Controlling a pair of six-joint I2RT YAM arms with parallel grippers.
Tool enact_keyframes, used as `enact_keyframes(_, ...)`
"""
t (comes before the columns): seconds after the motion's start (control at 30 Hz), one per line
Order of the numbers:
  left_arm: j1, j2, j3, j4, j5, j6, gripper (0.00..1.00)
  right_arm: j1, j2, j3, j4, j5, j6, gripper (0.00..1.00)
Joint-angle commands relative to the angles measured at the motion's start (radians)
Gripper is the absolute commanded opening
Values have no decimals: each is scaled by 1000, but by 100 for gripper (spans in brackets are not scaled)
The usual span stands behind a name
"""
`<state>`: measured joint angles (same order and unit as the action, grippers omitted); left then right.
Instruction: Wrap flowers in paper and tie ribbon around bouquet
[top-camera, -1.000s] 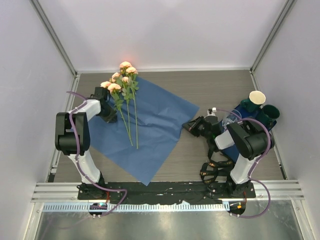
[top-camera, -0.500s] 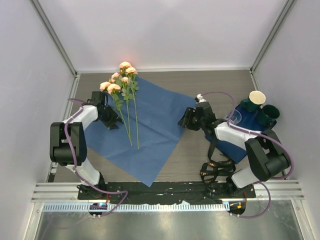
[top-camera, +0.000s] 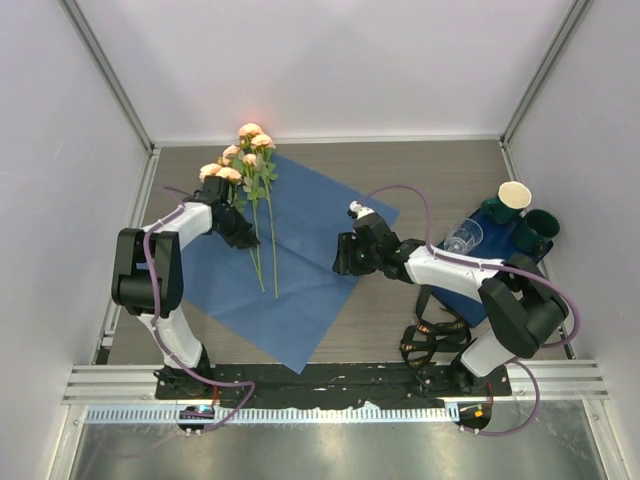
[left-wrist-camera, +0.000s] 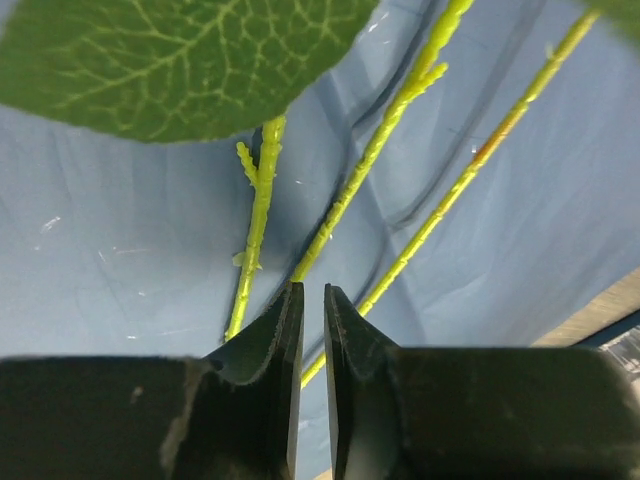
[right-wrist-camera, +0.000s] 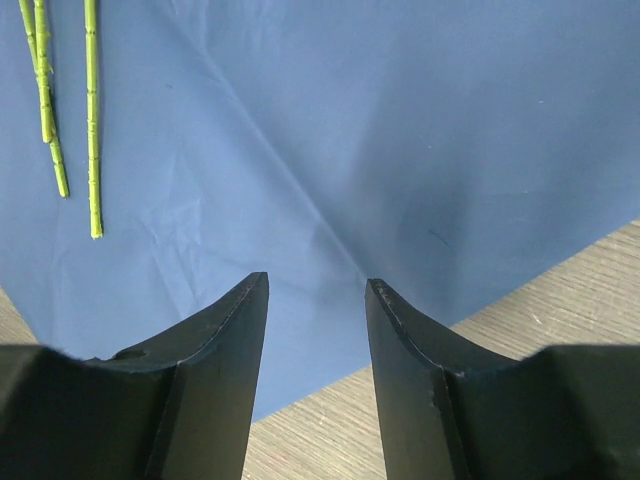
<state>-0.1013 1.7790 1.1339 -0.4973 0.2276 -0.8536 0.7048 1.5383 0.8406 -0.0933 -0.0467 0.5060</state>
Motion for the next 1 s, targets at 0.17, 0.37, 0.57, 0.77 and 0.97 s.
enact_keyframes(0.17, -47, 25, 6, 42, -82, 33, 33, 1, 28, 48, 53, -31, -11, 50)
enact_keyframes(0.37, -101, -12, 46, -36, -250, 111, 39, 1, 28, 32, 69, -35, -7, 49)
enact_keyframes(0.57, -112, 60, 214, -156, -378, 289, 58, 1, 25, 20, 78, -45, -6, 49)
enact_keyframes(0.77, -112, 212, 386, -236, -340, 364, 42, 1, 8, 6, 87, -50, 0, 49)
enact_keyframes(0.97, -124, 273, 457, -259, -355, 360, 38, 1, -3, 0, 87, -54, 0, 48)
